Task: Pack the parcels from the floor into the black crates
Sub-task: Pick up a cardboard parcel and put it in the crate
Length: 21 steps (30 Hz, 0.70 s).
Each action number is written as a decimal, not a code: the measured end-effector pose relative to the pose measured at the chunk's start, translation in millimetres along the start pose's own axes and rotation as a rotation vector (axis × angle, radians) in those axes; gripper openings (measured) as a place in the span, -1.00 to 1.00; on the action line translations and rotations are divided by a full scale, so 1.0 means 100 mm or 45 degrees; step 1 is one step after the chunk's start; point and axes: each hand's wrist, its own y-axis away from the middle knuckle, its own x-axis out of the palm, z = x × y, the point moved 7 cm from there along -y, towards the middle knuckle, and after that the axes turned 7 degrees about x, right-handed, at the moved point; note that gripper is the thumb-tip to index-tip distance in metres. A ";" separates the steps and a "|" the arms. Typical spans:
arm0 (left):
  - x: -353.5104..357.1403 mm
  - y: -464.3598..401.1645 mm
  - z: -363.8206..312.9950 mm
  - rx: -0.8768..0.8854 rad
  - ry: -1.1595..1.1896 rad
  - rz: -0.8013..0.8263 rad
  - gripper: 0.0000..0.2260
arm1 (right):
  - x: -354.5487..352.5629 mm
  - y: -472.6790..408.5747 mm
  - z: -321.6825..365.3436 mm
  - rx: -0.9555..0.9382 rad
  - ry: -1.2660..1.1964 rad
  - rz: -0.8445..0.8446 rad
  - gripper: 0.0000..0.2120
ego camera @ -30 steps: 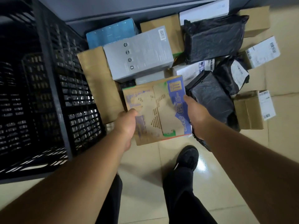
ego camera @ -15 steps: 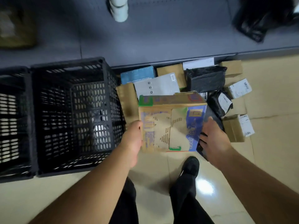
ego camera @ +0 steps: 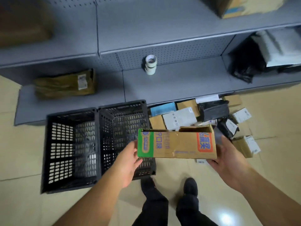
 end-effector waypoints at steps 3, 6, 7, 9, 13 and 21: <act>-0.24 0.29 -0.09 0.025 0.005 0.043 -0.62 | 0.25 0.29 0.03 -0.007 0.044 0.106 -0.47; -0.47 0.57 -0.13 0.044 0.045 -0.004 -0.65 | 0.50 0.52 0.04 -0.025 0.114 0.155 -0.45; -0.58 0.66 -0.12 0.045 0.077 -0.063 -0.66 | 0.61 0.58 0.03 -0.018 0.140 0.183 -0.43; -0.78 0.86 -0.10 0.063 0.129 -0.120 -0.69 | 0.84 0.68 -0.03 0.024 0.194 0.254 -0.40; -1.18 1.29 0.00 0.115 0.247 -0.246 -0.81 | 1.28 0.86 -0.24 0.063 0.286 0.368 -0.40; -2.12 1.69 0.21 0.123 0.285 -0.419 -0.71 | 2.11 1.02 -0.72 0.123 0.453 0.336 -0.51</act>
